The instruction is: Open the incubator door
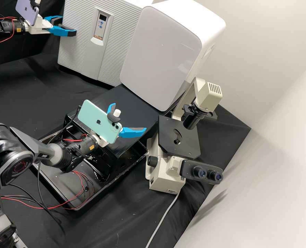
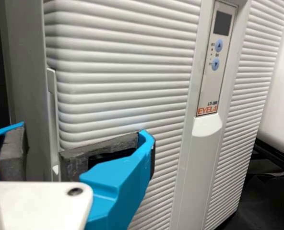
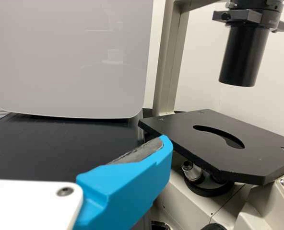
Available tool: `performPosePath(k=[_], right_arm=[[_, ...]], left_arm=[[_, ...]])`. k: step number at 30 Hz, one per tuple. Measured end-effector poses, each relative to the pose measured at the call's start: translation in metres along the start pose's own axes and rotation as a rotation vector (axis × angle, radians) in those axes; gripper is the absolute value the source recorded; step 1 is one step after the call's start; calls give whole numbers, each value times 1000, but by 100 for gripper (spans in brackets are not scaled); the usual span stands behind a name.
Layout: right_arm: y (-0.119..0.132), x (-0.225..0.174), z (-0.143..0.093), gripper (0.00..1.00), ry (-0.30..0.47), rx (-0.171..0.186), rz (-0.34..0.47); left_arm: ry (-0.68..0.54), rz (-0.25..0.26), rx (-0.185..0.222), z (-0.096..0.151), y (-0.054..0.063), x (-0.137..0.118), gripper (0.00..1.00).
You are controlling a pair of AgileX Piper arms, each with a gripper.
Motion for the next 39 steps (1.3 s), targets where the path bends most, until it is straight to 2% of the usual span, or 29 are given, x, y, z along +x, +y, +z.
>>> performPosePath(k=[13,24,30,33,39], right_arm=[[0,0,0,100,0,0,0],[0,0,0,100,0,0,0],[0,0,0,100,0,0,0],[0,0,0,100,0,0,0],[0,0,0,100,0,0,0]], left_arm=[[-21,3,-1,1,-5,-3,0],[-21,6,6,3,-2,-6,0],[-15,1,-3,3,-4,-9,0],[-10,2,-11,5,-3,-13,0],[-11,17,-7,12,7,-24,0]])
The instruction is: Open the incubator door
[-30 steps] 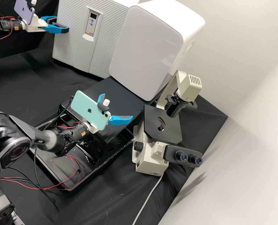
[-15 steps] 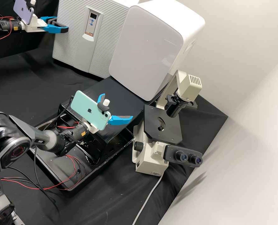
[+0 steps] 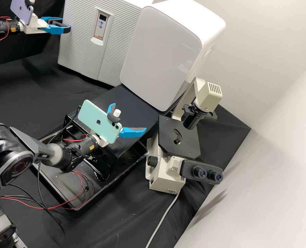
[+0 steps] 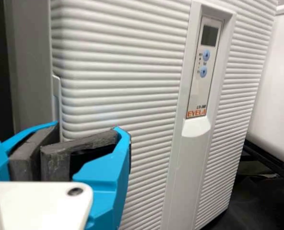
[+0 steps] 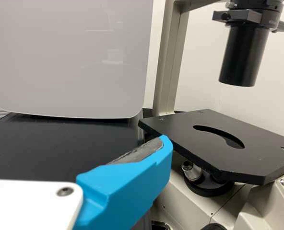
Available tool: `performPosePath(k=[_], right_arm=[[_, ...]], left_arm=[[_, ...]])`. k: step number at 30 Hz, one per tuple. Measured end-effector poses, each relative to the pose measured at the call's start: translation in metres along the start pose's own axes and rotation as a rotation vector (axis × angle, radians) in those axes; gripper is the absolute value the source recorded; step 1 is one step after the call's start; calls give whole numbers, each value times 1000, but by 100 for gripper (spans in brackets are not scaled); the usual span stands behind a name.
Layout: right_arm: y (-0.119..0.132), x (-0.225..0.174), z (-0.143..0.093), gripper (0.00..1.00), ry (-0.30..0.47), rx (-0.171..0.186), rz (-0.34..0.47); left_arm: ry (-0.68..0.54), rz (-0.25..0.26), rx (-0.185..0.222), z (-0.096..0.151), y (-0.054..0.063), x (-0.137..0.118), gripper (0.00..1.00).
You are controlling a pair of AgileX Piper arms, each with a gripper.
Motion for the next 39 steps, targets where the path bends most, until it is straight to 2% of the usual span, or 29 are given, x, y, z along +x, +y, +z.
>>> performPosePath(k=[7,11,39], right_arm=[[0,0,0,100,0,0,0],[0,0,0,100,0,0,0],[0,0,0,100,0,0,0]], left_arm=[[-4,16,4,5,9,-6,0],[1,22,-7,5,9,-6,0],[0,22,-12,5,8,-8,0]])
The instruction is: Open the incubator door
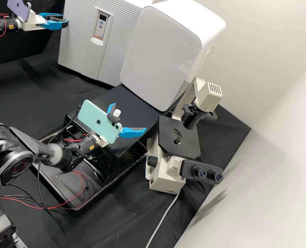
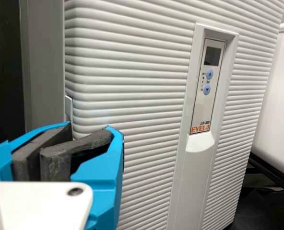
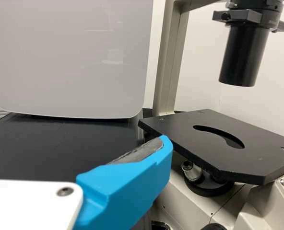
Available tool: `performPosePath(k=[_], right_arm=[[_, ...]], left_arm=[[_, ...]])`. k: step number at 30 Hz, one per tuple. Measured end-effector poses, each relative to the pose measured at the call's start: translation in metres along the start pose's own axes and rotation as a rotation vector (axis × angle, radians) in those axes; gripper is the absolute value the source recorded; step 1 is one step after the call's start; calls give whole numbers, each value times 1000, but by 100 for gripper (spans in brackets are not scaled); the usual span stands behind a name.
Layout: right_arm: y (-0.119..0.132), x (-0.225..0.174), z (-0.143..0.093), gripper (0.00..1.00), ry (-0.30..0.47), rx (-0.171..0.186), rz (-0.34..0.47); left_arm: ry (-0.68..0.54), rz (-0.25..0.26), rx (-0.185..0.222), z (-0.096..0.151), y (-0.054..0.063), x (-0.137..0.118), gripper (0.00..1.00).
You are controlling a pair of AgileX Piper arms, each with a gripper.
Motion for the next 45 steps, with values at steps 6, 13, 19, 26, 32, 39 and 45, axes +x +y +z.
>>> performPosePath(k=[6,13,19,26,32,39,45], right_arm=[[0,0,0,100,0,0,0],[0,0,0,100,0,0,0],[0,0,0,100,0,0,0],[0,0,0,100,0,0,0],[0,0,0,100,0,0,0],[0,0,0,100,0,0,0],[0,0,0,100,0,0,0]], left_arm=[[-81,14,14,14,5,-15,0],[-209,90,43,36,20,-26,0],[-224,90,51,37,20,-27,0],[-176,78,41,33,19,-26,100],[36,12,-13,11,7,-22,100],[110,-44,-30,0,-5,-20,100],[114,-33,-27,-3,-1,-19,100]])
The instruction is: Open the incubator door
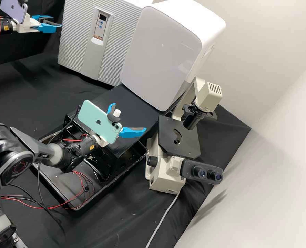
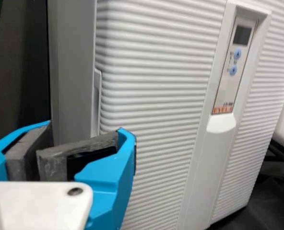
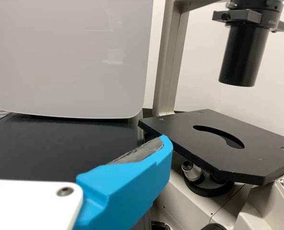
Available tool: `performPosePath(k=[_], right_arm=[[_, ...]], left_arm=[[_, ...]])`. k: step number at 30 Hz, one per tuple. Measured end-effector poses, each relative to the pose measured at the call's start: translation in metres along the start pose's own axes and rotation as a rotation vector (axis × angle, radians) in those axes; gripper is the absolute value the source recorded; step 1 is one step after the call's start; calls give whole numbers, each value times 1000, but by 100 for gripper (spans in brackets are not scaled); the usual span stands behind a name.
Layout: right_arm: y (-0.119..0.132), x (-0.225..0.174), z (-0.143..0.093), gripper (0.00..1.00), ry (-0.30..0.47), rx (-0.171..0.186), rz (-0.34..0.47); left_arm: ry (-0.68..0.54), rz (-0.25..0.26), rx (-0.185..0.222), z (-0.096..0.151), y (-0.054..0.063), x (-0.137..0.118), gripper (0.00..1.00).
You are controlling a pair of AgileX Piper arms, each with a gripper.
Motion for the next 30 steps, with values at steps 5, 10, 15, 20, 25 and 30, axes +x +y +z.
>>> performPosePath(k=[5,10,15,20,25,30], right_arm=[[0,0,0,100,0,0,0],[0,0,0,100,0,0,0],[0,0,0,100,0,0,0],[0,0,0,100,0,0,0],[0,0,0,100,0,0,0],[0,0,0,100,0,0,0]], left_arm=[[-22,26,29,4,11,4,100],[-57,48,78,7,21,16,100],[-83,54,66,6,24,31,100],[-99,33,62,4,20,39,100],[-89,-5,45,0,11,48,100],[-87,-20,25,-1,8,55,100]])
